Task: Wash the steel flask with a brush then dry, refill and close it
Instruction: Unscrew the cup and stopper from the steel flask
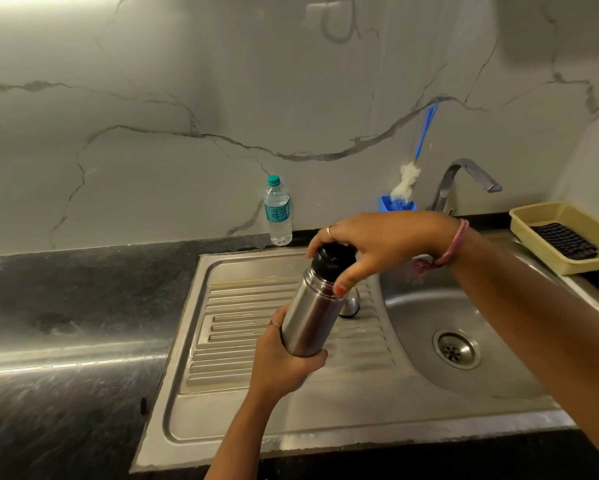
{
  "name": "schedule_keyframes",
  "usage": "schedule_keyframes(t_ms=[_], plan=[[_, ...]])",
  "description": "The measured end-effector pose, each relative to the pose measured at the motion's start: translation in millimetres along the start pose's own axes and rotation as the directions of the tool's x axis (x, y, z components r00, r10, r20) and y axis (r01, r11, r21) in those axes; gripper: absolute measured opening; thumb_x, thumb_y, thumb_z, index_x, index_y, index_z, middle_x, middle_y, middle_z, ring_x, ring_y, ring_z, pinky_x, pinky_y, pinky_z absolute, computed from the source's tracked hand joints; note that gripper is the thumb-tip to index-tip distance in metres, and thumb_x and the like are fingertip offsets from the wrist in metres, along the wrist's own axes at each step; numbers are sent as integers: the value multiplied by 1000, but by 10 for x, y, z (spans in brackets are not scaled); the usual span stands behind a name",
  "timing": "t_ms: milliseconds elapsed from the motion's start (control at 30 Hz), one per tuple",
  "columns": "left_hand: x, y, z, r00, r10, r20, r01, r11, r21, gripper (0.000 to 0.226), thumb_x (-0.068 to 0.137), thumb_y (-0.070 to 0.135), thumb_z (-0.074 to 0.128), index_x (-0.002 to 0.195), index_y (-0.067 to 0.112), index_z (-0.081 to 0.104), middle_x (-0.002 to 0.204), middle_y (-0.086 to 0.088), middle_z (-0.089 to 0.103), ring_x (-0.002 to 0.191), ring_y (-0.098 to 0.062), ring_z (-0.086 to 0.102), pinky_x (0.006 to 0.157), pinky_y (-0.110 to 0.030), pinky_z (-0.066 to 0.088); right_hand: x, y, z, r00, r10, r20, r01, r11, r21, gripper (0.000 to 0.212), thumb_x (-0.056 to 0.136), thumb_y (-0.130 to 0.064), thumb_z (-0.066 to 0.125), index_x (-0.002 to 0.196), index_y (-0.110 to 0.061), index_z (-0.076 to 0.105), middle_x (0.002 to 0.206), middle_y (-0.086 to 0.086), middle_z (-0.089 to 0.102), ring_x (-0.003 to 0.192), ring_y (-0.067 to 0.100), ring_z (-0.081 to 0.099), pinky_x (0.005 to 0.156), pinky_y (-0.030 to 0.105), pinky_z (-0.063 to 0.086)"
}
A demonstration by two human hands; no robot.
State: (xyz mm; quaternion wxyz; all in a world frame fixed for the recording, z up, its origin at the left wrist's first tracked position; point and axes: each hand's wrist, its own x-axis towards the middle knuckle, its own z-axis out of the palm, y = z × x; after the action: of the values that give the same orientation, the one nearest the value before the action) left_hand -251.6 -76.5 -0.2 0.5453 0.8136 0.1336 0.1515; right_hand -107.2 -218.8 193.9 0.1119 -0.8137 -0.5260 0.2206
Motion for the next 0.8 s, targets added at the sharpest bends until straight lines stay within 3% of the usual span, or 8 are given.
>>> schedule_keyframes(t_ms=[100,200,267,333,433,600,800], plan=[[8,-4,-1,1000,-8,3,8,1000,-14,79,51,28,85,121,31,49,102,8,63,83,3,62,60,-14,51,-7,20,-10,999,-33,-10,34,999,21,69,79,-27,76,137,-32,41,133,-12,46,115,4,47,75,8,43],[23,-11,-7,1000,-8,7,8,1000,-9,74,51,29,85,115,38,48,101,10,62,83,4,61,61,-13,51,17,39,-2,1000,25,15,-26,997,67,69,81,-38,72,140,-29,37,133,-5,50,103,10,60,77,17,52],[33,-21,-18,1000,-5,13,5,1000,0,73,52,29,85,112,41,47,102,10,62,84,5,61,62,-12,51,34,36,4,1000,4,16,-5,999,42,61,83,-32,71,136,-29,41,128,-5,53,99,12,62,78,20,53],[41,-32,-29,1000,1,16,-1,1000,4,73,52,28,85,112,42,47,102,11,62,85,4,61,64,-12,51,33,29,-13,999,-35,10,35,999,7,63,83,-25,73,137,-32,41,129,-11,49,109,5,52,84,15,48],[46,-40,-43,1000,-1,22,0,1000,2,73,52,28,85,113,42,46,102,10,62,86,5,60,66,-12,50,45,10,-32,1000,3,-12,-2,999,40,74,82,-34,72,145,-30,32,141,-10,41,111,0,42,83,10,41],[71,-79,-78,1000,-2,18,2,1000,9,74,51,29,85,113,43,47,103,15,62,88,6,60,67,-10,50,70,-18,-26,999,-19,-44,18,1000,-12,51,86,-34,67,134,-27,49,126,-7,56,101,4,56,81,14,48],[92,-123,-122,1000,-18,6,18,1000,-14,71,51,27,85,112,37,51,99,8,64,82,-1,62,63,-14,51,-163,64,-110,986,40,-163,18,942,336,48,87,-23,67,132,-24,51,111,-15,60,87,6,69,80,22,56]])
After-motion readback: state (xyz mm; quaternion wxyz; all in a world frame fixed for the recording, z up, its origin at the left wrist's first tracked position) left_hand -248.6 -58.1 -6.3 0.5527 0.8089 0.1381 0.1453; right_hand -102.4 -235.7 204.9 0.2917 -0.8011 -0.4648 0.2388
